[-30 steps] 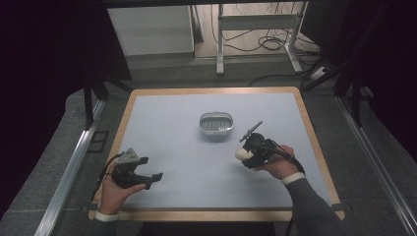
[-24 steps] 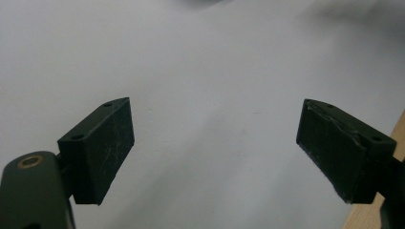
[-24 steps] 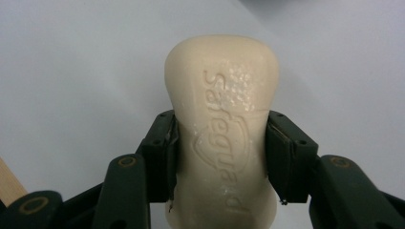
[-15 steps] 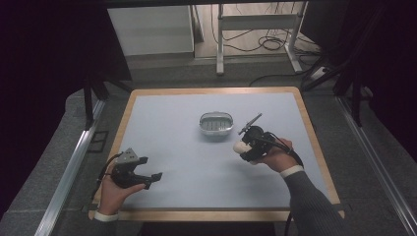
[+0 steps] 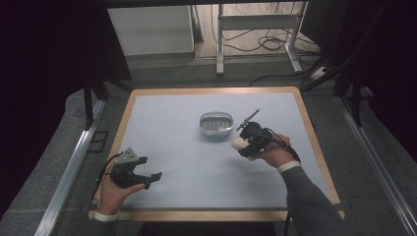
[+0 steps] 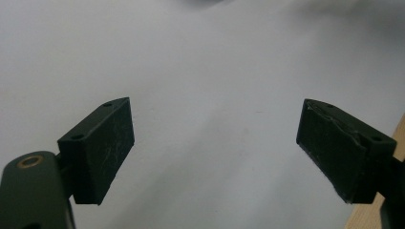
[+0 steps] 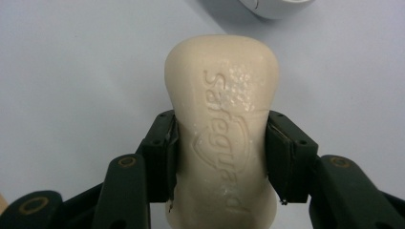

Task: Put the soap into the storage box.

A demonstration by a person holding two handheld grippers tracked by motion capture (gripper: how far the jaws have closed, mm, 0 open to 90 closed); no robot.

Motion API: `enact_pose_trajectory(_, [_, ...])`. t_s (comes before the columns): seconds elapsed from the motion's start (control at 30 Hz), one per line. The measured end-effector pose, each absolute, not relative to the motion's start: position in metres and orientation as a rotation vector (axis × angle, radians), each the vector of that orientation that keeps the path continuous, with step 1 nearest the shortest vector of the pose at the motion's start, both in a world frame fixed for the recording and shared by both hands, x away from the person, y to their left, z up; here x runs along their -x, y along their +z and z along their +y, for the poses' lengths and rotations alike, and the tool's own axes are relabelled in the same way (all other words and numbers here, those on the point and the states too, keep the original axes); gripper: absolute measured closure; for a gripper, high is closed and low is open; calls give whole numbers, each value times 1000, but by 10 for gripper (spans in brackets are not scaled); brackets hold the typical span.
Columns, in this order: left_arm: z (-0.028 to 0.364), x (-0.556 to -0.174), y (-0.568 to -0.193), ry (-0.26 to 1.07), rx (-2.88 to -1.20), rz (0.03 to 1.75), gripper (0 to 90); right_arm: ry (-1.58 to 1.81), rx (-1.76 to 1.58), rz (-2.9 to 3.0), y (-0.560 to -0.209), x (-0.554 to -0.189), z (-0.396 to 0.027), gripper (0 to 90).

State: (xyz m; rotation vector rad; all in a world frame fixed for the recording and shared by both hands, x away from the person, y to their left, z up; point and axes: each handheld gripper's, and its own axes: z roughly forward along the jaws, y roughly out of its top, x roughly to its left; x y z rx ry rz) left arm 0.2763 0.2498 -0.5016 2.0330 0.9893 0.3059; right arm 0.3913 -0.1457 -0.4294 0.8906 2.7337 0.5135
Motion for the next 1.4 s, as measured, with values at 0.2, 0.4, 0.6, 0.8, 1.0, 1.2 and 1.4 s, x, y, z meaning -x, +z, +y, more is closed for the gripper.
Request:
enact_pose_trajectory(0.2, [249, -276, -502, 305, -2035, 989, 132, 528, -879, 2730, -429, -397, -143, 493])
enact_pose_trajectory(0.4, [249, -277, -502, 301, -2037, 987, 132, 517, -882, 2711, -424, -404, -142, 493])
enact_pose_trajectory(0.6, [250, -276, -502, 307, -2031, 987, 132, 529, -879, 2695, -421, -408, -142, 494])
enact_pose_trajectory(0.8, [250, -276, -502, 308, -2034, 987, 132, 525, -863, 2704, -420, -414, -141, 493])
enact_pose_trajectory(1.0, [250, -276, -502, 308, -2032, 987, 132, 498, -834, 2710, -418, -419, -137, 494])
enact_pose_trajectory(1.2, [250, -276, -502, 310, -2031, 986, 132, 502, -828, 2707, -415, -425, -134, 494])
enact_pose_trajectory(1.4, [250, -276, -502, 309, -2033, 986, 132, 516, -825, 2702, -409, -431, -130, 493])
